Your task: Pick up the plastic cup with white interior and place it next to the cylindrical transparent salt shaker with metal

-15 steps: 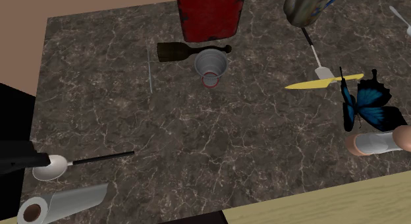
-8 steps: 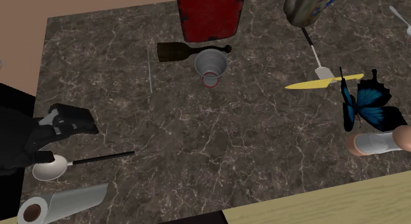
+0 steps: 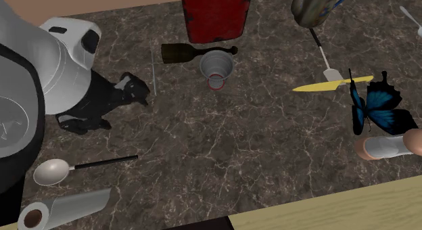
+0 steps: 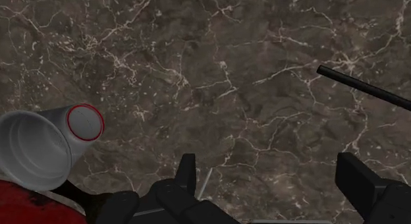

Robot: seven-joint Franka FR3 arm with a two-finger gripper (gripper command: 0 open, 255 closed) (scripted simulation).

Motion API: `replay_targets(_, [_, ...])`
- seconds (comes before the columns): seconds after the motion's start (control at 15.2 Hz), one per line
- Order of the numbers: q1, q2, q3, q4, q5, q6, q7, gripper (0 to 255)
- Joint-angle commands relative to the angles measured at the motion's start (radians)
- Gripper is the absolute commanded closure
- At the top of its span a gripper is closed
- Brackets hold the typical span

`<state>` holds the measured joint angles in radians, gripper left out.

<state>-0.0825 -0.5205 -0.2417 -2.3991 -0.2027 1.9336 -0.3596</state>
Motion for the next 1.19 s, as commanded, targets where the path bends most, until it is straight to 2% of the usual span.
replay_targets(0.0, [-0.009, 0.052, -0.037, 0.021, -0.008, 0.037, -0.041, 0])
replay_targets(0.26, [-0.02, 0.176, -0.109, 0.084, -0.003, 0.109, -0.126, 0])
replay_targets(0.53, [-0.028, 0.313, -0.177, 0.165, 0.031, 0.17, -0.219, 0])
replay_targets(0.86, [-0.048, 0.501, -0.242, 0.294, 0.119, 0.224, -0.353, 0])
replay_targets(1.12, [-0.087, 0.661, -0.268, 0.421, 0.214, 0.243, -0.464, 0])
